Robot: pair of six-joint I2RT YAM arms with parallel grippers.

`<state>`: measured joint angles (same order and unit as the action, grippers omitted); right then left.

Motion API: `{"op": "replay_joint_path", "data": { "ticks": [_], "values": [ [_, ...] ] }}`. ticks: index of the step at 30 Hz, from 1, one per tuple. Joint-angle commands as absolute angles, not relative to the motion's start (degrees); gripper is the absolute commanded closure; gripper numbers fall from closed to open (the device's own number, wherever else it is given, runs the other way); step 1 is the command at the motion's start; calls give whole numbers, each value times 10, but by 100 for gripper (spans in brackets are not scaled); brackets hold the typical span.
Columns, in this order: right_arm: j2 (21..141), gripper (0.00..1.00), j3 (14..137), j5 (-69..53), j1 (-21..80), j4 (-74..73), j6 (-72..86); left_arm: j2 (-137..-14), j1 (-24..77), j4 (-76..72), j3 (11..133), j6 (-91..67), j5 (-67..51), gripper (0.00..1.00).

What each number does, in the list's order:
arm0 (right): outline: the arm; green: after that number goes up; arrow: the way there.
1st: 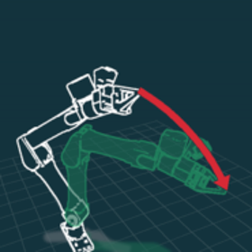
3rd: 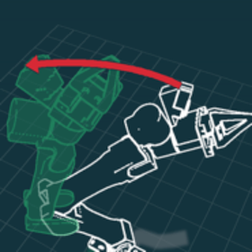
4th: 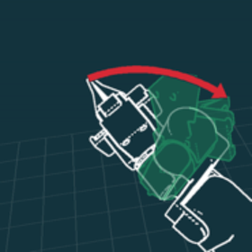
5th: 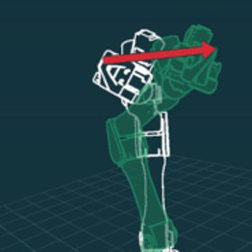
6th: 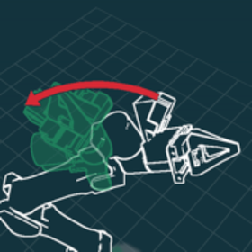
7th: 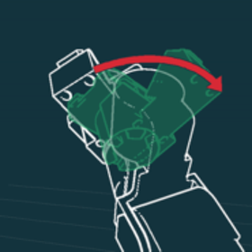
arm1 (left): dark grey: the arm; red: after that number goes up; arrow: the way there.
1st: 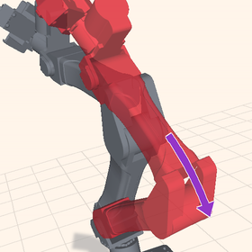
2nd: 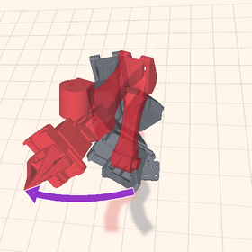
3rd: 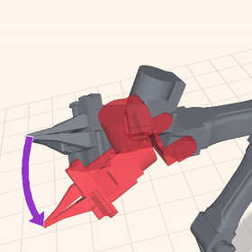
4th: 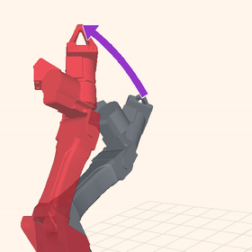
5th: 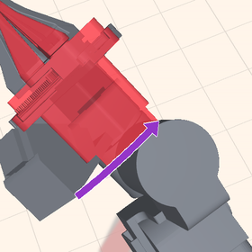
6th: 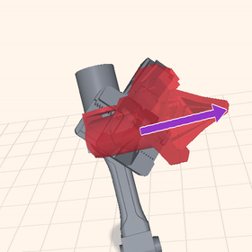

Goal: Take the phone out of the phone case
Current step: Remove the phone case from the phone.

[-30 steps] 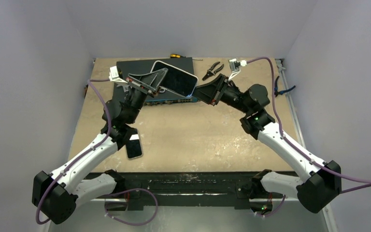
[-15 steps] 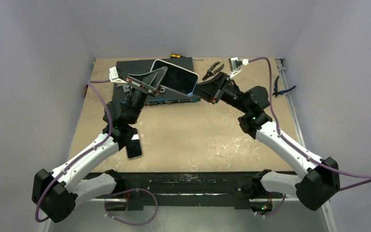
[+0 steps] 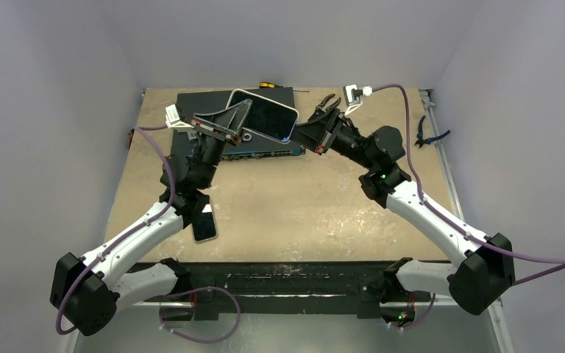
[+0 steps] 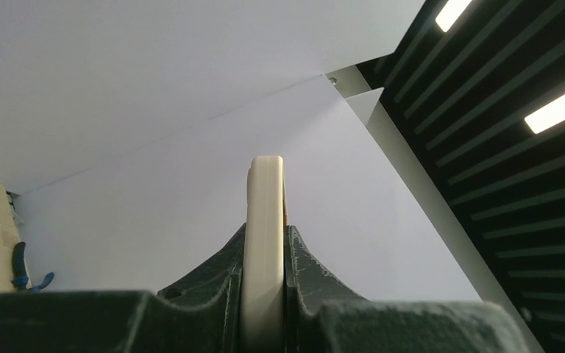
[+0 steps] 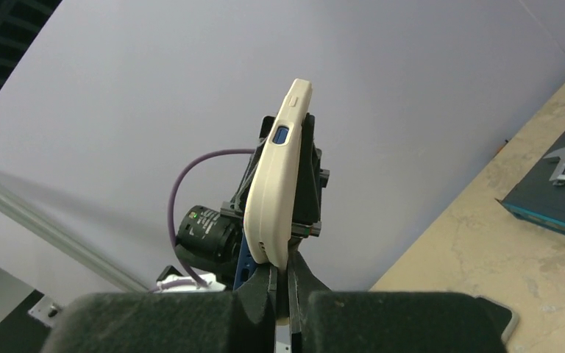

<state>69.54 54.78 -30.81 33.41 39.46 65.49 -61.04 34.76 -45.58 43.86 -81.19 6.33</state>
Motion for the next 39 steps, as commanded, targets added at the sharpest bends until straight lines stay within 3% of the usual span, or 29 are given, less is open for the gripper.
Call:
{"op": "replay_joint_path", "data": {
  "ticks": [1, 7, 12, 17, 31, 39],
  "values": [
    [712, 100, 620, -287, 371, 337, 610, -629, 392, -362, 423, -760, -71, 100],
    [694, 100, 597, -275, 371, 345, 600, -621, 391, -330, 434, -736, -64, 100],
    [681, 100, 587, -299, 370, 357, 602, -606, 391, -284, 446, -713, -46, 75],
    [671, 100, 571, -306, 369, 389, 617, -598, 390, -264, 454, -700, -34, 62],
    [647, 100, 524, -314, 329, 426, 656, -529, 381, -85, 543, -548, 87, 49],
    [646, 100, 518, -321, 323, 433, 657, -525, 381, -14, 596, -478, 132, 46]
  ]
}}
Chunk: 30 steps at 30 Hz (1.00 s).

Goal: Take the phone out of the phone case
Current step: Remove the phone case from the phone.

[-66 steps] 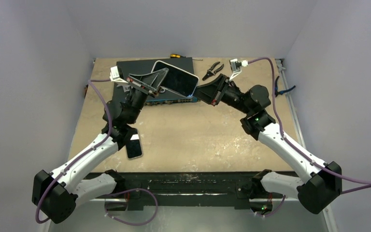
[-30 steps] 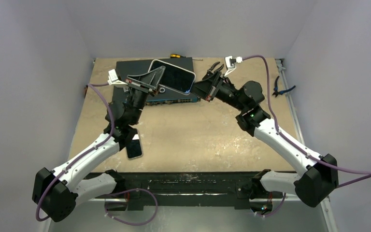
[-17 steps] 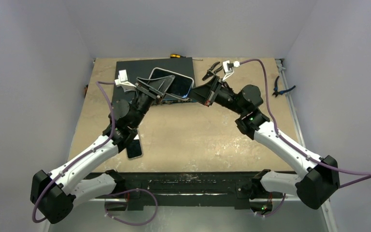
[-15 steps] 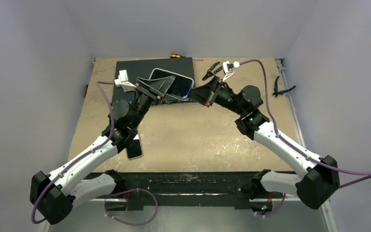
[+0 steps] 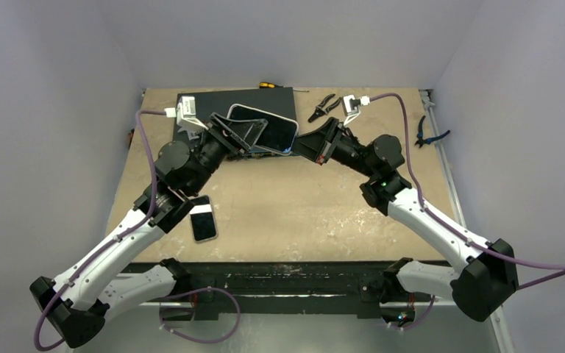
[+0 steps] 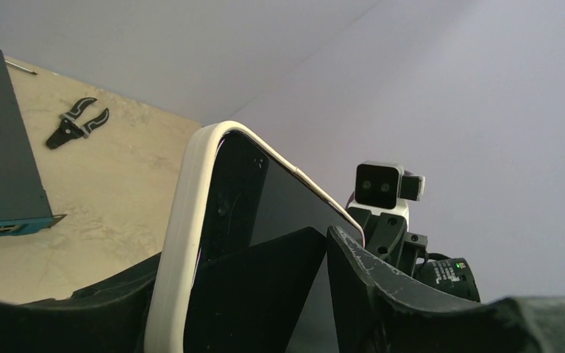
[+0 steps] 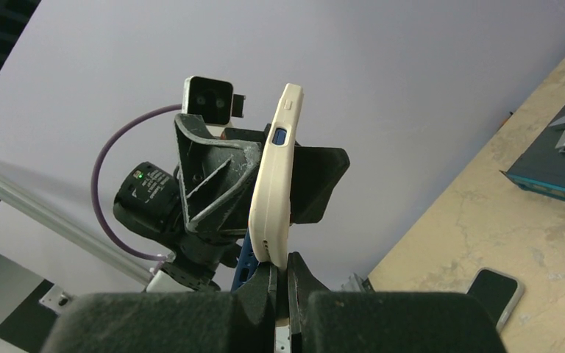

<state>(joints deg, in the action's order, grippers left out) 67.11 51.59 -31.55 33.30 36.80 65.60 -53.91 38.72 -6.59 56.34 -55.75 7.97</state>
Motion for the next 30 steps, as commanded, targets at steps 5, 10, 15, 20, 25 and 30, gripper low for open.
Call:
{"op": "replay_joint_path", "data": {
  "ticks": [5, 10, 15, 20, 25, 30],
  "values": [
    [642, 100, 514, -331, 322, 448, 660, -526, 381, -1, 603, -453, 152, 45],
    [641, 100, 507, -342, 321, 482, 682, -530, 381, 25, 595, -448, 162, 45],
    [640, 100, 502, -348, 319, 508, 702, -528, 380, 32, 587, -441, 184, 42],
    [636, 100, 501, -350, 318, 513, 707, -525, 380, 33, 584, -433, 193, 39],
    [641, 100, 496, -354, 318, 534, 722, -526, 380, 26, 579, -427, 178, 37],
    [642, 100, 494, -354, 317, 542, 728, -524, 380, 20, 577, -427, 171, 37]
  ]
}}
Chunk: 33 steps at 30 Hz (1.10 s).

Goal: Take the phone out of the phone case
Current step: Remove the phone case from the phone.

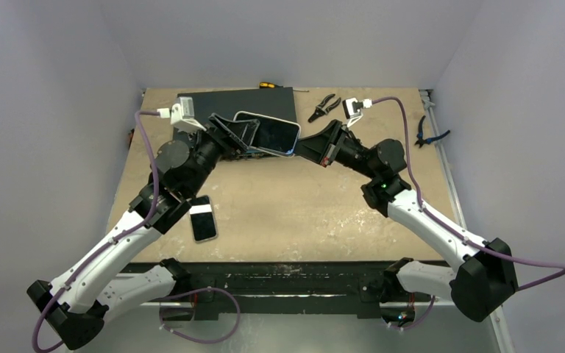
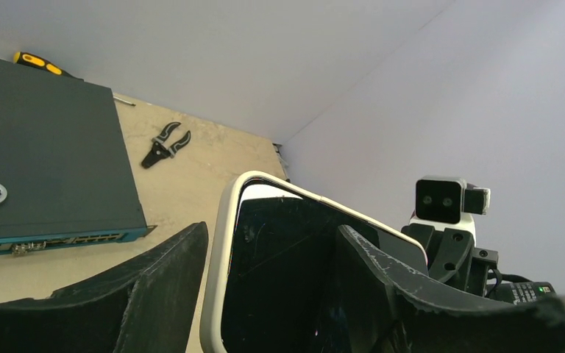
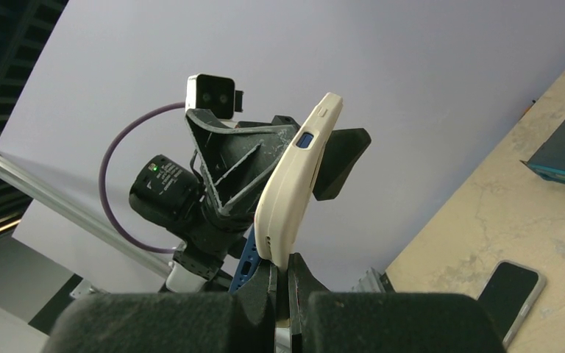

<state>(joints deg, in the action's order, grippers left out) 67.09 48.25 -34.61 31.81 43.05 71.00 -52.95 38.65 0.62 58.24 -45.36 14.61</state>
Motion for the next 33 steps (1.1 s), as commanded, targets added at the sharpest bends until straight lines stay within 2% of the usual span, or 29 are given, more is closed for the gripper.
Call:
{"op": "replay_joint_path", "data": {
  "ticks": [1, 7, 17, 23, 28, 33],
  "values": [
    [642, 100, 495, -354, 317, 541, 728, -523, 380, 20, 578, -427, 173, 36],
    [641, 100, 492, -349, 314, 529, 726, -506, 380, 22, 589, -409, 206, 34],
    [644, 100, 495, -349, 313, 519, 721, -522, 380, 46, 689, -314, 217, 30],
    [643, 100, 495, -349, 310, 512, 721, -523, 380, 67, 725, -267, 260, 22],
    [636, 100, 499, -339, 300, 448, 697, -518, 380, 70, 772, -118, 265, 16],
    [626, 100, 524, -307, 296, 313, 619, -575, 381, 155, 854, -16, 220, 18]
  ]
}}
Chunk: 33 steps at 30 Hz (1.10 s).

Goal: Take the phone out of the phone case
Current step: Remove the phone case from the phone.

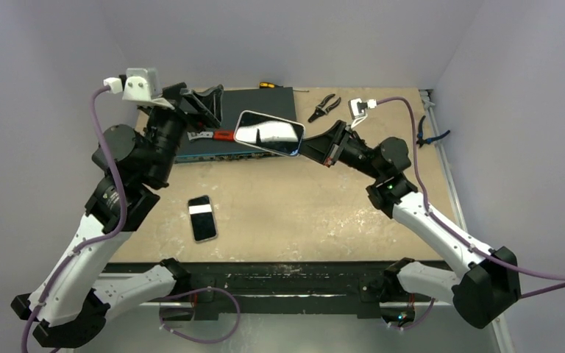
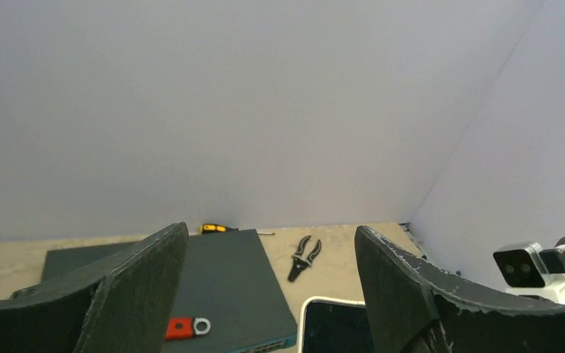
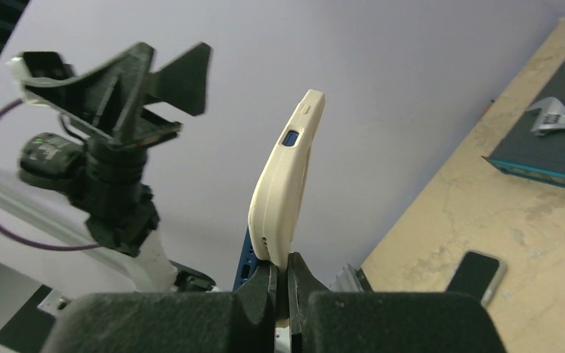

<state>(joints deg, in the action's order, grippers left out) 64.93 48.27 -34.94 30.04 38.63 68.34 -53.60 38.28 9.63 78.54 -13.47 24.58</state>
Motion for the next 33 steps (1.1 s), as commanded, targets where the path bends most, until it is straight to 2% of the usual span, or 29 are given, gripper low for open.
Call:
{"op": "replay_joint_path", "data": {
  "ticks": [1, 7, 15, 22, 33],
  "values": [
    [626, 100, 529, -299, 295, 288, 605, -588, 382, 176, 866, -9, 217, 18],
    [643, 100, 526, -269, 283, 222, 582, -624, 433, 190, 842, 43, 208, 19],
    [668, 100, 552, -233, 283, 144, 544, -709, 602, 257, 873, 143, 350, 18],
    [675, 100, 562, -222, 283, 108, 534, -784, 632, 343, 912, 146, 368, 19],
    [684, 100, 582, -229, 283, 84, 534, -839, 659, 378, 937, 166, 388, 21]
  ]
}}
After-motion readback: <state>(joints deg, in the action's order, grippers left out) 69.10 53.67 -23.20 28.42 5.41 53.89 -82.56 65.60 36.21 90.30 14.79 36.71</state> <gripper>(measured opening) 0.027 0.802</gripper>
